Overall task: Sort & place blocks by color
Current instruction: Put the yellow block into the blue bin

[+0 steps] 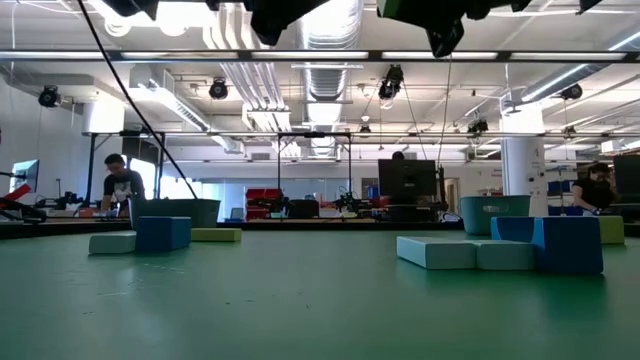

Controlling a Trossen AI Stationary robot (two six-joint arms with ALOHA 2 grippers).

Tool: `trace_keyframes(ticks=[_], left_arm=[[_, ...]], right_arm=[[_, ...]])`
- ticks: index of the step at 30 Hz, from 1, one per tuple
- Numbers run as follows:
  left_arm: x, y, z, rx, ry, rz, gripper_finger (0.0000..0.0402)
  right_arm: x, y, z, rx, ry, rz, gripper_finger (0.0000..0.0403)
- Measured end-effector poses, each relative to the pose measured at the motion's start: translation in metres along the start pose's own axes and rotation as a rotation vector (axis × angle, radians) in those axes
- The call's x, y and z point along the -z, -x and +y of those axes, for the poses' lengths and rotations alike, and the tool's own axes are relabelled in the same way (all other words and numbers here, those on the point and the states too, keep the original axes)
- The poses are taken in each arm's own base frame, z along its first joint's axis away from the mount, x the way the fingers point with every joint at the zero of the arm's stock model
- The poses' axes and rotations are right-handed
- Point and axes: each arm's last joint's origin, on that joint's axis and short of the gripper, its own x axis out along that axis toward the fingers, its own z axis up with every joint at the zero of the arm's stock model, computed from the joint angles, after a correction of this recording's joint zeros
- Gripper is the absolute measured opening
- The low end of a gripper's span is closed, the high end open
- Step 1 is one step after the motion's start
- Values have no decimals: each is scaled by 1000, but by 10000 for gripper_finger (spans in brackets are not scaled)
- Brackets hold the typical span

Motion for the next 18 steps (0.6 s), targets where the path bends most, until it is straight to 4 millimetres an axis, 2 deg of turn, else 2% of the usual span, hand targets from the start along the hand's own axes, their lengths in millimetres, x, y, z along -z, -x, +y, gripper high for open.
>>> trace_keyframes(ticks=[10, 18], left_arm=[[20, -23, -2, 7, 10, -127, 247], [29, -30, -4, 49, 6, -168, 247]], right_arm=[[-3, -1, -6, 19, 34, -29, 118], [-5, -1, -6, 21, 52, -44, 118]])
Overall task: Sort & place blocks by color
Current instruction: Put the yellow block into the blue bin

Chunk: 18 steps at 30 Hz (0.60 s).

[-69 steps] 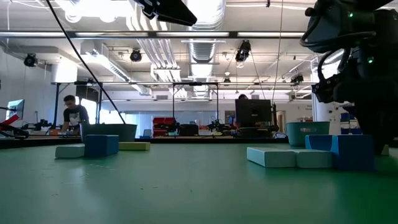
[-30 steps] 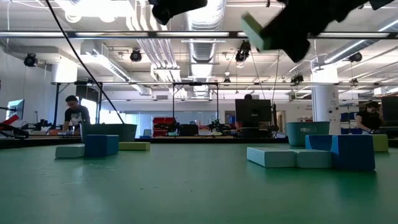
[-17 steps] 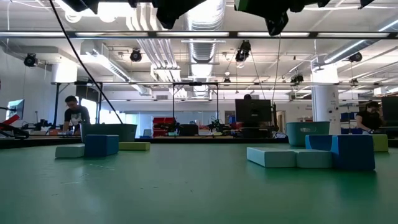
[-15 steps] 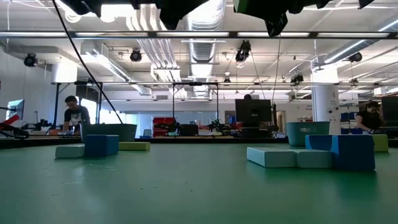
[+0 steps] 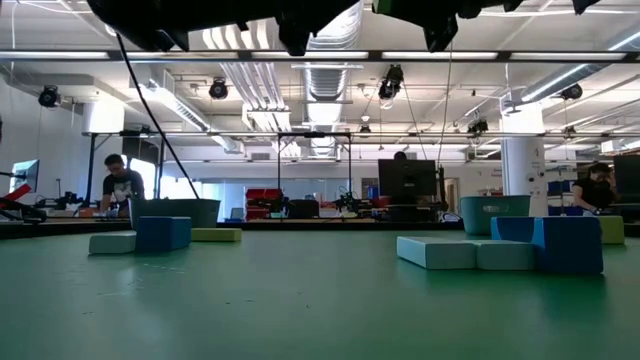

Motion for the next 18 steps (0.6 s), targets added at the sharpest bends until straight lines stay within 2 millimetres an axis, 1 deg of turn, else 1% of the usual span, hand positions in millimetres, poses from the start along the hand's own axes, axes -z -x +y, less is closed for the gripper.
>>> trace_keyframes(ticks=[9, 18], left_arm=[[5, -3, 0, 8, 3, -2, 247], [8, -20, 2, -9, -8, -24, 246]], right_arm=[[-1, -2, -7, 25, -2, -7, 118], [-1, -2, -9, 32, 6, -7, 118]])
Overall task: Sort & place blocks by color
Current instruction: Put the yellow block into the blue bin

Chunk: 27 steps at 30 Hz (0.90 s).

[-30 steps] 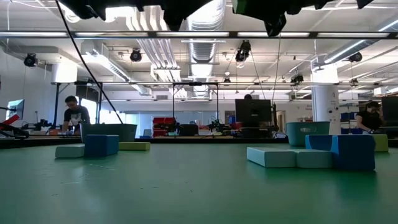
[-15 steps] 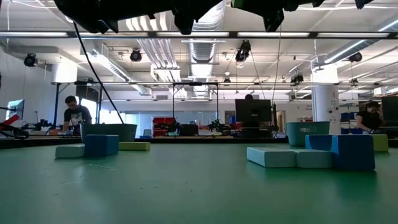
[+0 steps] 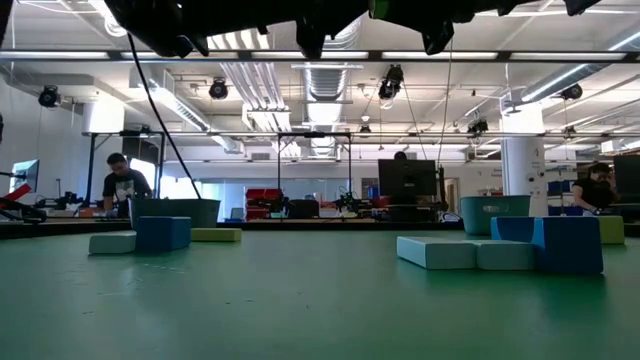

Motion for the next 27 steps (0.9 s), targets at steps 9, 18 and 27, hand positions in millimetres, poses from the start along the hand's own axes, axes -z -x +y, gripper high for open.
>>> trace_keyframes(ticks=[9, 18, 27], left_arm=[[-1, -2, 2, -35, -21, -6, 163], [0, -1, 4, -63, -14, 8, 116], [-4, 8, 15, -203, -43, 188, 116]], right_arm=[[1, 0, 0, -2, 16, 7, 118], [1, 0, 0, -1, 4, 10, 171], [-3, 15, -4, 5, -53, 68, 248]])
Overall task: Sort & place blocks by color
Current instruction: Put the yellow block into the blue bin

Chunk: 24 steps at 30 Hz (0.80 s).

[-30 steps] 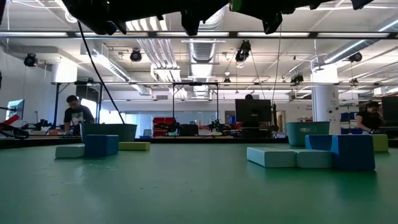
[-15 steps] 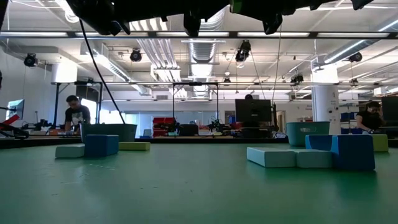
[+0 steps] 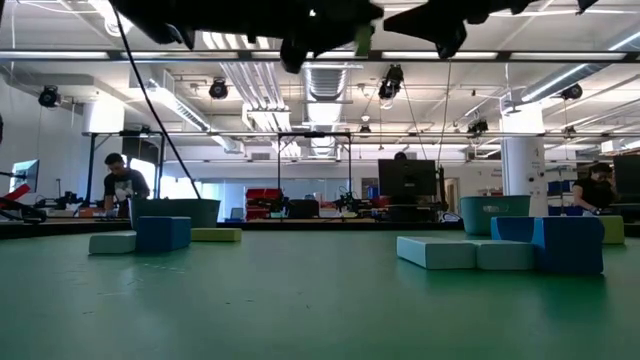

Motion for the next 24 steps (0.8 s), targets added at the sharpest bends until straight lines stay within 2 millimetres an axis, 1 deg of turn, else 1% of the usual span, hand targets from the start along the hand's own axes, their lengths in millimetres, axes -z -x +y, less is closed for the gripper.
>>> trace_keyframes(ticks=[3, 5, 9, 14, 17, 21, 24], left_arm=[[-5, 10, 12, -87, -32, 122, 116], [-8, 18, 25, -173, -39, 221, 116], [-3, 37, 59, -400, -34, 461, 116], [1, 62, 102, -548, -56, 815, 116], [-4, 73, 125, -543, -66, 976, 116], [-11, 82, 151, -443, -86, 1116, 116], [-14, 90, 166, -355, -163, 1204, 116]], right_arm=[[-2, 11, -2, 2, -49, 35, 251], [-3, 17, -4, 4, -77, 50, 250], [-6, 27, -6, 9, -113, 64, 243], [-5, 31, -7, 11, -108, 83, 235], [-4, 30, -7, 12, -106, 91, 235], [-2, 27, -6, 14, -101, 105, 237], [1, 25, -6, 16, -99, 118, 237]])
